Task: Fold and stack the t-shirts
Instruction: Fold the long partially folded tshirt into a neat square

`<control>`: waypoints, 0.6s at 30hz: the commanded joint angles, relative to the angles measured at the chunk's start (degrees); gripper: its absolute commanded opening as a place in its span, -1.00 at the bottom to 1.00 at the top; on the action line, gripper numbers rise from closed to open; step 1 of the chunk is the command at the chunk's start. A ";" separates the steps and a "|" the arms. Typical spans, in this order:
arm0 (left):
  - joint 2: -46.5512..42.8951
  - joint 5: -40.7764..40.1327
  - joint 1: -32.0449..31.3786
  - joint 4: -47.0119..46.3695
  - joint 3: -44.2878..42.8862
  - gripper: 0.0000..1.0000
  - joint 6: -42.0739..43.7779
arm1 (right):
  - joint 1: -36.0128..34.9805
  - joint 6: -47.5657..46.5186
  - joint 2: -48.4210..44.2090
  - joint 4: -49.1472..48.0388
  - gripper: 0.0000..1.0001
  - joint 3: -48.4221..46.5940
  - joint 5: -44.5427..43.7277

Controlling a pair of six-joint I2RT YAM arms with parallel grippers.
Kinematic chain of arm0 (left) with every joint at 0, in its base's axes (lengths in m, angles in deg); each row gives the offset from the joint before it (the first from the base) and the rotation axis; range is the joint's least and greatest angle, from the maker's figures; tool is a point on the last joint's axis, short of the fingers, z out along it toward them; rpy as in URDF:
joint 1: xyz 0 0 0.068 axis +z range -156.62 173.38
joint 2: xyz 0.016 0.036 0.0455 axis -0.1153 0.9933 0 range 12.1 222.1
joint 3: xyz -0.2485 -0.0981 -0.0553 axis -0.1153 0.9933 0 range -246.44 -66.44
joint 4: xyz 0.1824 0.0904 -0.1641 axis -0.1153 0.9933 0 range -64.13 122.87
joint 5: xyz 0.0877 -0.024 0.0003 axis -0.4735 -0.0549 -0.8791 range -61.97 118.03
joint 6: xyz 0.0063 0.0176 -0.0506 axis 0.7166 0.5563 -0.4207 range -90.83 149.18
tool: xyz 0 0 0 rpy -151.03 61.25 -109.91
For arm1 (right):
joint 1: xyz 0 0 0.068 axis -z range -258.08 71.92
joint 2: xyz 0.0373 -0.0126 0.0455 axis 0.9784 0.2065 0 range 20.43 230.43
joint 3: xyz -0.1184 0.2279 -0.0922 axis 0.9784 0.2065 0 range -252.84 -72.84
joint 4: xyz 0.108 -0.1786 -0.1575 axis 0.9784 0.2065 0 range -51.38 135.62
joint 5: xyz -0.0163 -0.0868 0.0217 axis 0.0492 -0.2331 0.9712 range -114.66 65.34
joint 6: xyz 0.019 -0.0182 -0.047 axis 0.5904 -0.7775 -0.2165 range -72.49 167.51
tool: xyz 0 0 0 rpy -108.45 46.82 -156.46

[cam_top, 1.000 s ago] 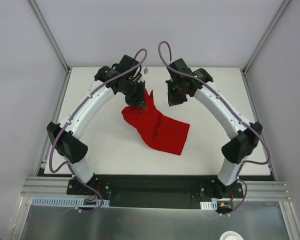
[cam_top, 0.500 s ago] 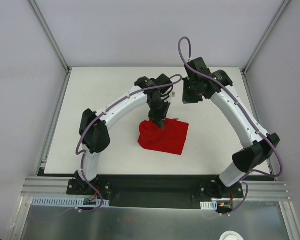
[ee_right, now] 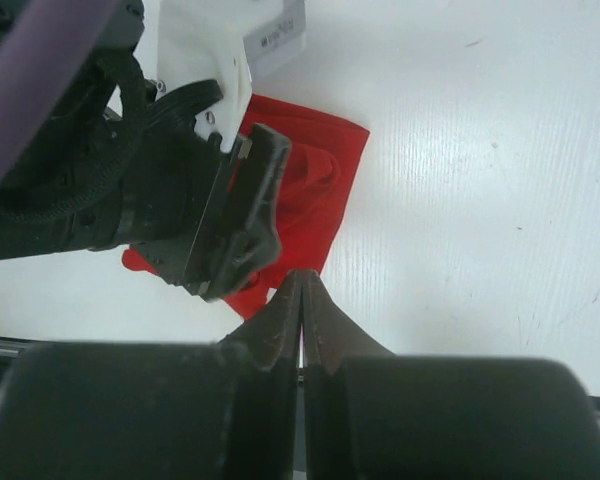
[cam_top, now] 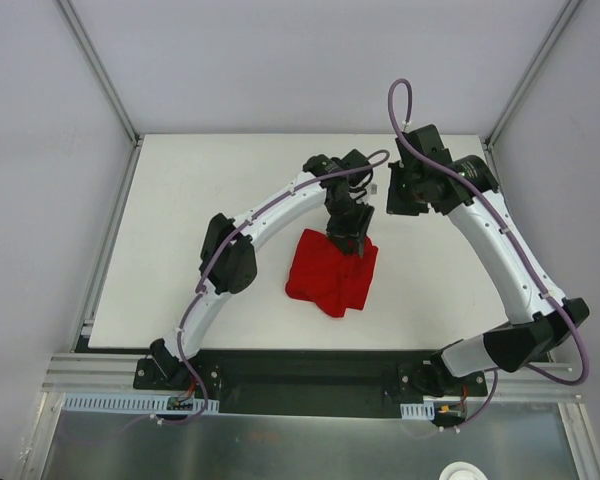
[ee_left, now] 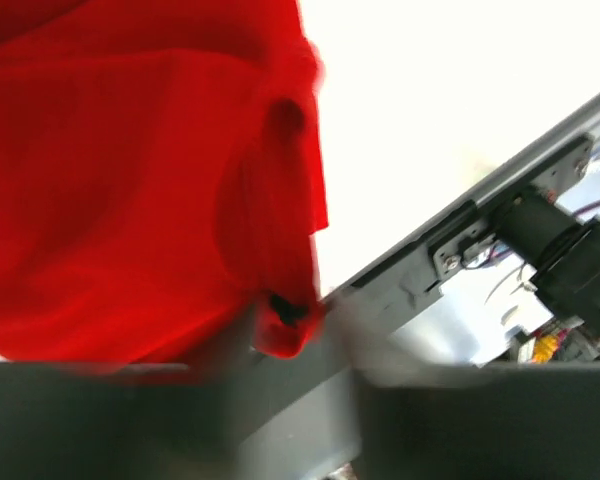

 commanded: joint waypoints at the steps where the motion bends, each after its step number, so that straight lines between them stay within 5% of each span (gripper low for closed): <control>1: 2.95 5.80 -0.85 1.89 -2.58 0.11 -1.11 | 0.96 -0.16 -2.58 -0.55 -0.99 2.38 0.33; 8: -0.46 4.50 -2.88 1.10 1.64 0.82 1.53 | 1.31 -0.59 -2.23 -0.91 -0.99 3.18 1.56; 18: -16.89 -11.22 -0.16 3.20 5.92 0.84 1.27 | 2.01 -0.68 0.40 -7.23 -0.99 14.33 6.57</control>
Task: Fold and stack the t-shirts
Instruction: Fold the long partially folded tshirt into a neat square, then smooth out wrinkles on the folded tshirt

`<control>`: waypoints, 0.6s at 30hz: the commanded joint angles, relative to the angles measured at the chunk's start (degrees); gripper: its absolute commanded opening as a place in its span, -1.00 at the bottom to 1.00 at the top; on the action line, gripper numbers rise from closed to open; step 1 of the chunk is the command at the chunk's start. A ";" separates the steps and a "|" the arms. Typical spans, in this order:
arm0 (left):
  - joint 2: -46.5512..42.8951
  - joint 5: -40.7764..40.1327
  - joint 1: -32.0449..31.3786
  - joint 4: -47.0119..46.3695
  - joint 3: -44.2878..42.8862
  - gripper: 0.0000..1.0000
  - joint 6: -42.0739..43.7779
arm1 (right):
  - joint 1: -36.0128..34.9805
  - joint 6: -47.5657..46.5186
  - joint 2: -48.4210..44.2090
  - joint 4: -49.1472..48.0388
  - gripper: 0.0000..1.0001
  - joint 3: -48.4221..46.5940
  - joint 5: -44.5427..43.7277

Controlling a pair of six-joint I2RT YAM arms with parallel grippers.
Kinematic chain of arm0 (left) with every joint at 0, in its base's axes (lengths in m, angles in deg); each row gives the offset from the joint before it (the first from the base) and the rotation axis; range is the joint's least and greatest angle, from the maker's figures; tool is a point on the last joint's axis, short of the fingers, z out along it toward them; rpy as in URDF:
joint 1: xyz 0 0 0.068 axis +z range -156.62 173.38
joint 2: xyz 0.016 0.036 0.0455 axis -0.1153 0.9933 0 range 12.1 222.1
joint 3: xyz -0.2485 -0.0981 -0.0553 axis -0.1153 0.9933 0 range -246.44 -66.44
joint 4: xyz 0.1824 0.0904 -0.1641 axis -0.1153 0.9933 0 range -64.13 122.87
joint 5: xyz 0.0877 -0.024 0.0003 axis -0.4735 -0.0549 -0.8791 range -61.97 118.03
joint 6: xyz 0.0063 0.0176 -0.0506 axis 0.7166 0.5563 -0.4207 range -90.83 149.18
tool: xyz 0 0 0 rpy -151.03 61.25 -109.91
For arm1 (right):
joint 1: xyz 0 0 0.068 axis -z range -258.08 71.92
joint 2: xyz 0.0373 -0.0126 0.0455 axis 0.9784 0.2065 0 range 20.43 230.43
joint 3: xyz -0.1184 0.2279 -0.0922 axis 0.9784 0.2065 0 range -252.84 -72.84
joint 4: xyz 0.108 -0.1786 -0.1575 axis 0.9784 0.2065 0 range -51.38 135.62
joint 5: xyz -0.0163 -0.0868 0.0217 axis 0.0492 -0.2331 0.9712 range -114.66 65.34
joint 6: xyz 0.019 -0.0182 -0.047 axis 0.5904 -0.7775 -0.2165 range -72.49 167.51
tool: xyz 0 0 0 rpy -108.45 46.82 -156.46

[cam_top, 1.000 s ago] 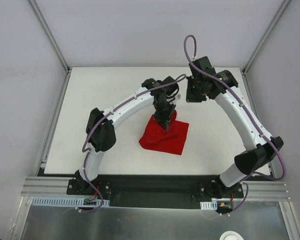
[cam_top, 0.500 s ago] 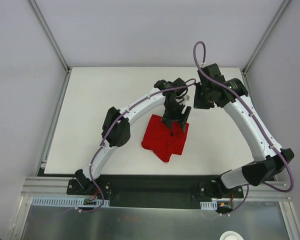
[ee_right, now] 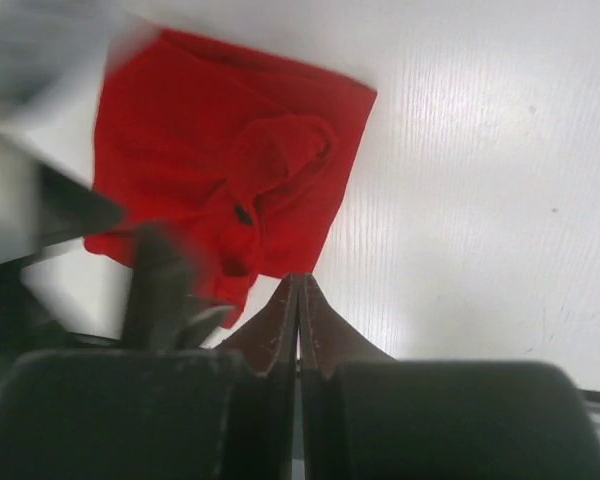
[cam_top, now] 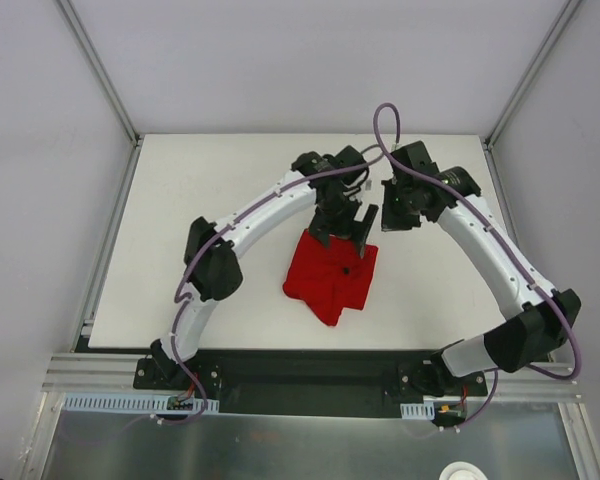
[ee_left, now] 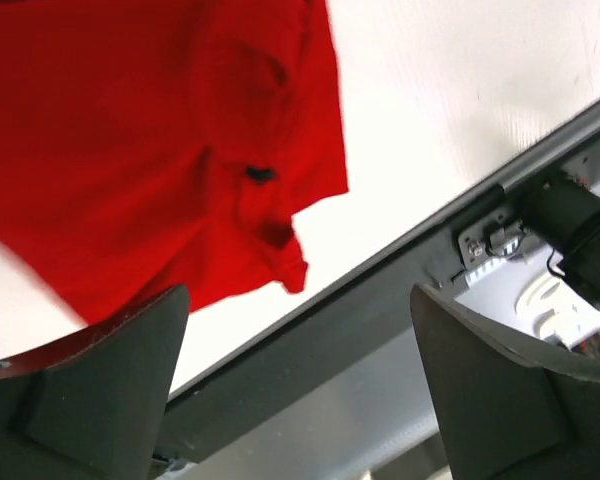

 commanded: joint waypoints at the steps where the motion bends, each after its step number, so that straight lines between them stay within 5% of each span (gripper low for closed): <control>1: -13.21 -12.08 1.99 3.10 3.60 0.82 0.98 | 0.96 -0.53 2.28 -2.99 -0.99 4.43 4.68; 6: -20.24 -20.03 3.05 4.43 21.14 0.83 2.83 | 2.98 -1.14 8.69 -4.40 -0.97 7.08 10.23; 9: -22.79 -22.49 2.87 2.41 28.45 0.88 3.79 | 3.60 -2.81 13.95 -3.71 -0.74 3.76 14.80; 13: -25.43 -21.27 2.79 -1.28 34.98 0.85 5.29 | 4.13 -4.04 20.47 -3.70 -0.84 -2.57 19.98; 15: -26.13 -19.60 2.87 -3.56 38.58 0.46 5.29 | 4.22 -3.61 25.20 -3.70 -0.96 -5.74 22.44; 18: -25.18 -19.68 2.87 -5.77 40.44 -0.92 4.33 | 4.22 -2.03 31.98 -4.05 -0.99 -12.50 29.21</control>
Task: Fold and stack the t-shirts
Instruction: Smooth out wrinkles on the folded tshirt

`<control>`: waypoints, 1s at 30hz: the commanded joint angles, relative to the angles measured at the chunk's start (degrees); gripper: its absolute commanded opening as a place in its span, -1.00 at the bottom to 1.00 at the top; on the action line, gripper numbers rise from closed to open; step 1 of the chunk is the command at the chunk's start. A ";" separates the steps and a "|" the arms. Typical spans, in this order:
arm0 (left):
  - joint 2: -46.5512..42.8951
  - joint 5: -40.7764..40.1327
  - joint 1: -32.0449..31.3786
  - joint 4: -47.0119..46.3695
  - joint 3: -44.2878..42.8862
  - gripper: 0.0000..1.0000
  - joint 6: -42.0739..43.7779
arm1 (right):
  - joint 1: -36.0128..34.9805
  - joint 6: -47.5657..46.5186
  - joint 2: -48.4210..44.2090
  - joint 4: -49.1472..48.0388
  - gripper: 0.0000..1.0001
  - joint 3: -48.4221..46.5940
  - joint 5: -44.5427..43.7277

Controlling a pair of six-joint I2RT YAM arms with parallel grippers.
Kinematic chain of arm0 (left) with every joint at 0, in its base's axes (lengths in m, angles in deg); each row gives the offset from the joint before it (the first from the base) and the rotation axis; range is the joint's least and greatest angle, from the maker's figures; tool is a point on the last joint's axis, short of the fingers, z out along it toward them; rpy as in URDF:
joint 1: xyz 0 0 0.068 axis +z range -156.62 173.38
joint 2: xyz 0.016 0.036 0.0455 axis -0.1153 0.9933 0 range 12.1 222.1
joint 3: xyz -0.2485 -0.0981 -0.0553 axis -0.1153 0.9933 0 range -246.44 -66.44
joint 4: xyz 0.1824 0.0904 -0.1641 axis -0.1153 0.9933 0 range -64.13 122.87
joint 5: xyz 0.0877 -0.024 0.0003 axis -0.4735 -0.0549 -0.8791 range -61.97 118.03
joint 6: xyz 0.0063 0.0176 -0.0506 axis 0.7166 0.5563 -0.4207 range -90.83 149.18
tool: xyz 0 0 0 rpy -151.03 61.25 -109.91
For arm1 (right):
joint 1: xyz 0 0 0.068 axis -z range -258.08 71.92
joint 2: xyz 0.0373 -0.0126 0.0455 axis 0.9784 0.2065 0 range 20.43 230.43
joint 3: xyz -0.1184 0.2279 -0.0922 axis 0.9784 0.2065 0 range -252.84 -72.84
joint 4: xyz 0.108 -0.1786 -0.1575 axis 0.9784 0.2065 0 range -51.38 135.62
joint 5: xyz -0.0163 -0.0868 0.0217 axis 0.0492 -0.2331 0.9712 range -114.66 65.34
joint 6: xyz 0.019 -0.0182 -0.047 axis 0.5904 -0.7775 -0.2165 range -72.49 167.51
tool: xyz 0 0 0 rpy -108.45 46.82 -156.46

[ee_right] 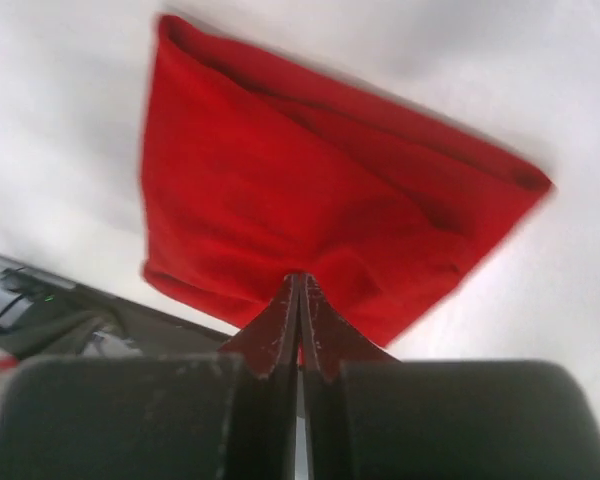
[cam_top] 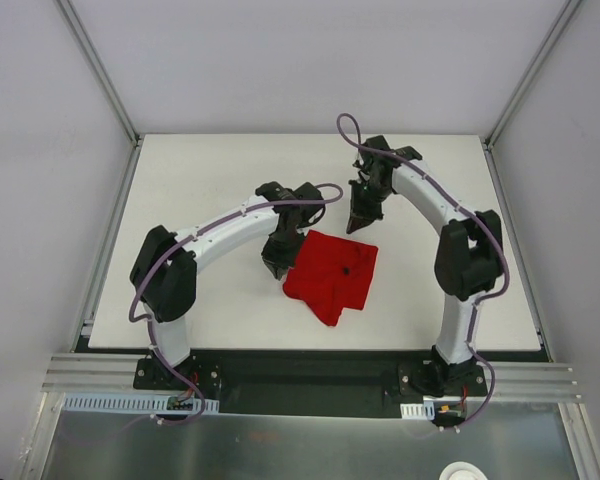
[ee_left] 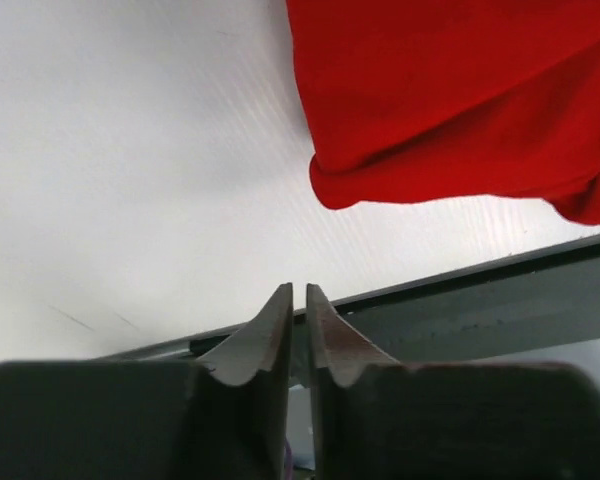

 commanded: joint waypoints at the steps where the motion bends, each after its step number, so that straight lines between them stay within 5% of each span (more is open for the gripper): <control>1: -1.09 -0.64 -0.32 -3.87 1.05 -1.00 -0.17 | 0.04 0.93 5.44 -1.27 -0.99 -7.81 11.25; 6: 0.41 -0.56 -0.32 -5.72 0.27 -1.00 -1.06 | -2.06 1.64 10.98 1.35 -0.99 -13.37 13.74; 15: 12.87 5.49 -0.40 -9.58 -5.53 -1.00 0.43 | -4.97 -1.09 10.81 4.51 -0.99 -8.63 13.83; 30: 22.47 6.30 -0.58 -10.73 -9.23 -1.00 1.67 | -3.12 -7.24 1.50 16.89 -0.99 2.27 0.74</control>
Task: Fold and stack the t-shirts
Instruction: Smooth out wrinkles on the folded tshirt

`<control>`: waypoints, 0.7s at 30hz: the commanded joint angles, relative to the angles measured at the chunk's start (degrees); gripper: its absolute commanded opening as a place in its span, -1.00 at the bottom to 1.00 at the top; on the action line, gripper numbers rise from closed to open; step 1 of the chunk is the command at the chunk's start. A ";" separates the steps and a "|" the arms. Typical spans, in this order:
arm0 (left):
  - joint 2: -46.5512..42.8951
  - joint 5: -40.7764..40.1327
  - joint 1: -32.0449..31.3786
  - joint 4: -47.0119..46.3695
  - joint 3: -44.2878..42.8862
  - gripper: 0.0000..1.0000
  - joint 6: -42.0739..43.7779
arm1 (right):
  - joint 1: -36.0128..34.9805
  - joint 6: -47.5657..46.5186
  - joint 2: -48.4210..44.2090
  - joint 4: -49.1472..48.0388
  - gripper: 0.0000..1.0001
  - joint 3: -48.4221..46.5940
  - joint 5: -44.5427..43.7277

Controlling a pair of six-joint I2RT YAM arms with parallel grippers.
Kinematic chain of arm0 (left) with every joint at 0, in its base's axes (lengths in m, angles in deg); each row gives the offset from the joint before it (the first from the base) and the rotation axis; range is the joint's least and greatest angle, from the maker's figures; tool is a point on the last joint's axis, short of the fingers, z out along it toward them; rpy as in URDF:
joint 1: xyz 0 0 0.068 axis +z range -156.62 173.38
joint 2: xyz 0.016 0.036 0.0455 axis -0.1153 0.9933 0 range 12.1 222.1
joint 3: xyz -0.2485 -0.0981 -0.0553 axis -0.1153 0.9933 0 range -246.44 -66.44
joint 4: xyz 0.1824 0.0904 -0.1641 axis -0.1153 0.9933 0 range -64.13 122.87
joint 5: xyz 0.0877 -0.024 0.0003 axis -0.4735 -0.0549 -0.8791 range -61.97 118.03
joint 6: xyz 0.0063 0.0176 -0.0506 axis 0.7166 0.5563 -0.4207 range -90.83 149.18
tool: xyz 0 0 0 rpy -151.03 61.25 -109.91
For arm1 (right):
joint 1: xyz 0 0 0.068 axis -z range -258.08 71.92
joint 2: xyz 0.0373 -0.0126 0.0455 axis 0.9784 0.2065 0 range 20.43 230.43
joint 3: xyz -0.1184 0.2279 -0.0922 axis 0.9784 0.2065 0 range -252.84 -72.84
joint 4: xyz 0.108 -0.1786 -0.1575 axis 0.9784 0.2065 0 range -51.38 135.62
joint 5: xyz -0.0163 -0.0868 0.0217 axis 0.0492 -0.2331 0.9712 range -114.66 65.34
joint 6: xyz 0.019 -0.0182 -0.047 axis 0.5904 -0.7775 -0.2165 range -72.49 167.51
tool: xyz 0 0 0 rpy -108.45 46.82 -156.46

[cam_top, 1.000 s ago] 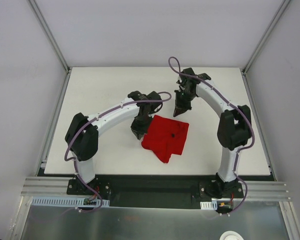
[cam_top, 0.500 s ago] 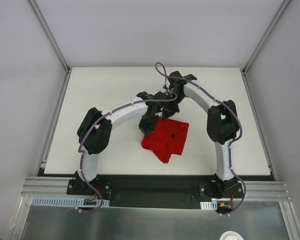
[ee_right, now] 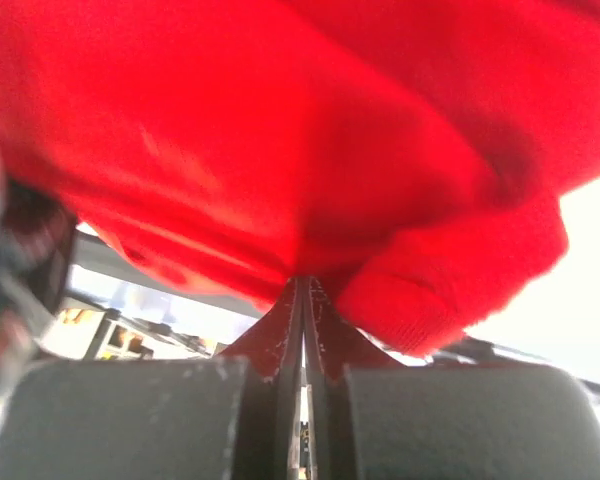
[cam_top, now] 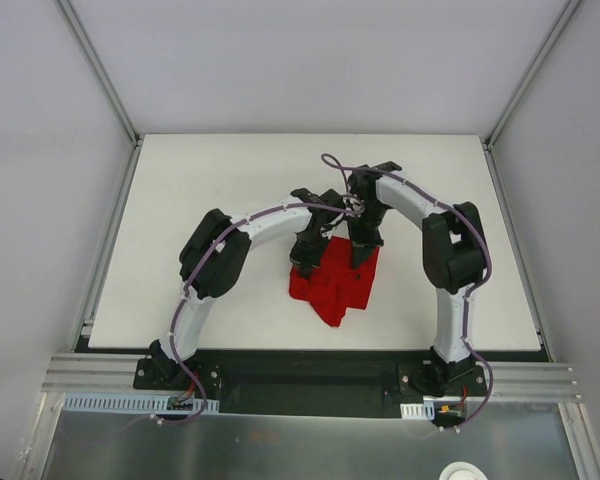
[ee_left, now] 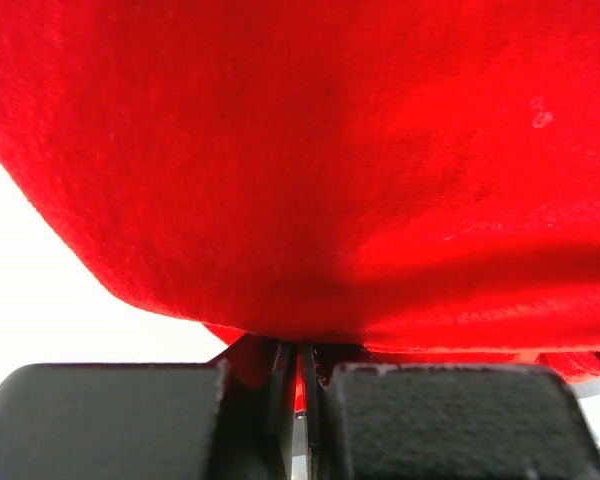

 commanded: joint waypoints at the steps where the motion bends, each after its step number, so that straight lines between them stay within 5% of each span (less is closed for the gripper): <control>1: 2.78 -0.08 -0.25 -1.09 -0.03 -1.00 0.99 | 0.79 -3.85 -9.16 8.50 -0.99 -0.39 -5.61; 8: 2.17 -0.61 -0.17 -0.91 1.12 -1.00 1.34 | 6.86 -5.36 -12.78 12.29 -0.99 3.12 -14.67; 19: -13.72 -7.55 -0.08 1.80 4.63 -1.00 -0.51 | 6.95 -3.42 -16.21 7.98 -0.99 1.09 -3.08; 21: -18.46 -9.91 -0.16 2.68 5.25 -0.69 -0.60 | 6.95 -2.99 -16.65 5.88 -0.99 3.11 -2.90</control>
